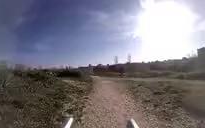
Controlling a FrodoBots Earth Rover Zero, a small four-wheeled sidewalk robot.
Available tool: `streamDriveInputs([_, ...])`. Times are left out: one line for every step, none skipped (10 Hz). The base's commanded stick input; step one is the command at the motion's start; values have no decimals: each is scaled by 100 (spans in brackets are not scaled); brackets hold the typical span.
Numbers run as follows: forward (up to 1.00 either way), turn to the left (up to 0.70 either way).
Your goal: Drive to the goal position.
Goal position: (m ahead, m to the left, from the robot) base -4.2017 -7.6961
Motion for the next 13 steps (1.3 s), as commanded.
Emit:
streamDriveInputs([50, 0])
streamDriveInputs([50, 0])
streamDriveInputs([50, 0])
streamDriveInputs([50, 0])
streamDriveInputs([50, 0])
streamDriveInputs([50, 0])
streamDriveInputs([50, 0])
streamDriveInputs([50, 0])
streamDriveInputs([50, 0])
streamDriveInputs([50, 0])
streamDriveInputs([50, 0])
streamDriveInputs([50, 0])
streamDriveInputs([50, 0])
